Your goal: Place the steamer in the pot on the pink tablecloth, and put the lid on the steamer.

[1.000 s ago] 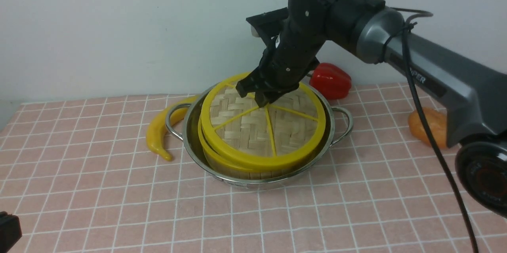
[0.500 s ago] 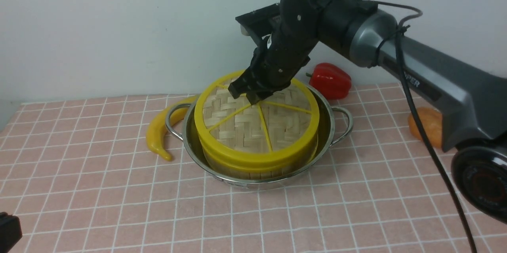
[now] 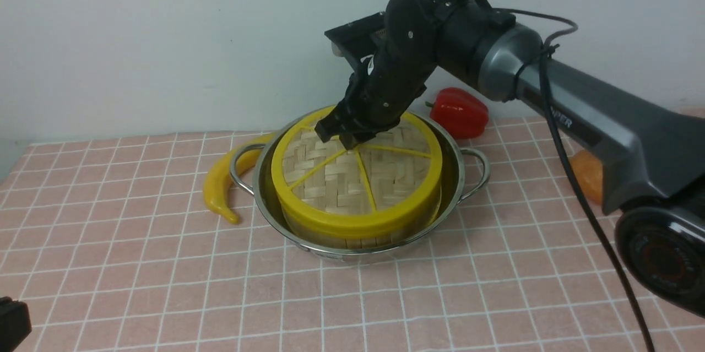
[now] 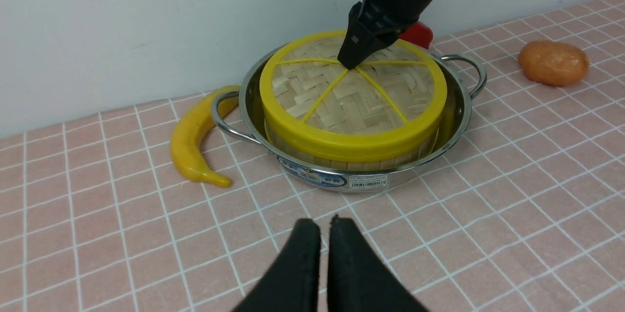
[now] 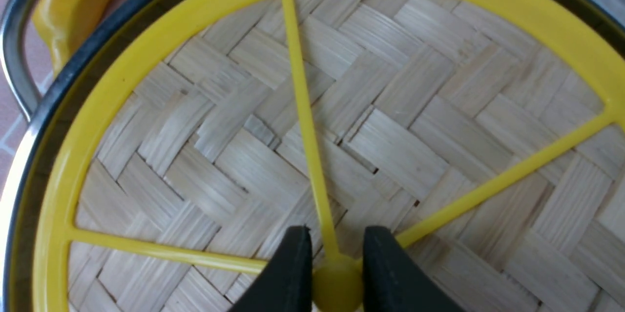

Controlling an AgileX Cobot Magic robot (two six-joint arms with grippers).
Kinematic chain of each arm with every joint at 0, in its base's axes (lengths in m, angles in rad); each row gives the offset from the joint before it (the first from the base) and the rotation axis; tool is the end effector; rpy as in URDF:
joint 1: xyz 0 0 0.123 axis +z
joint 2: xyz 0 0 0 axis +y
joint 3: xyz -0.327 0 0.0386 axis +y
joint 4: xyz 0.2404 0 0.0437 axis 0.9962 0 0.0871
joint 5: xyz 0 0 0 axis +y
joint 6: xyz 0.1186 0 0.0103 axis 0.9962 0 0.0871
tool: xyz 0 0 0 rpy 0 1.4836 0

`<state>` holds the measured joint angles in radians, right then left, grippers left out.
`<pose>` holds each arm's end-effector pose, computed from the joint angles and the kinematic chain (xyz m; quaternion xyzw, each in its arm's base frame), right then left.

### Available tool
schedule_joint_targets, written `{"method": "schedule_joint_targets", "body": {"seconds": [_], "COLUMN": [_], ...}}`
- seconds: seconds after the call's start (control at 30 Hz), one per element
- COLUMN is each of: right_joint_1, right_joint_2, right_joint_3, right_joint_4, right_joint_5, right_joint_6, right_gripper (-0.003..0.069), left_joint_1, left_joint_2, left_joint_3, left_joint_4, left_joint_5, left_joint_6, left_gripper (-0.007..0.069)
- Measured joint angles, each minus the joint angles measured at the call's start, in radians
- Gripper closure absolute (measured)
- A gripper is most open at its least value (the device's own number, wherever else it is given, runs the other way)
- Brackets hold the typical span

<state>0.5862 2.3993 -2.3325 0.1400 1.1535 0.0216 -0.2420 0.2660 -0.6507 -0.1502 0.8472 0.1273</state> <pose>0.4583 0.3226 0.2364 -0.2580 0.9391 0.1302 0.1861 0.0078 -0.0157 0.3341 0.1421 0.8120 -0.1065 0.5560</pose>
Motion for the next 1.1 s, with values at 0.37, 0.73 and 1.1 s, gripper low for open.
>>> {"method": "schedule_joint_targets", "body": {"seconds": [0.37,0.73,1.1], "right_joint_1": [0.0,0.0,0.0], "right_joint_2": [0.002,-0.145,-0.703], "right_joint_3": [-0.003,-0.141,0.114], "right_joint_4": [0.006,0.006,-0.082], "right_joint_5": [-0.003,0.075,0.064], "right_joint_6": [0.016,0.024,0.026], "right_gripper": [0.0473,0.0195,0.0258], "left_joint_1": [0.0,0.0,0.0], "left_joint_2": [0.0,0.0,0.0], "left_joint_3": [0.0,0.0,0.0], "left_joint_4": [0.0,0.002,0.057], "left_joint_5": [0.005,-0.015,-0.261], "left_joint_6": [-0.002,-0.003,-0.001], "left_gripper": [0.0602,0.0561,0.0527]}}
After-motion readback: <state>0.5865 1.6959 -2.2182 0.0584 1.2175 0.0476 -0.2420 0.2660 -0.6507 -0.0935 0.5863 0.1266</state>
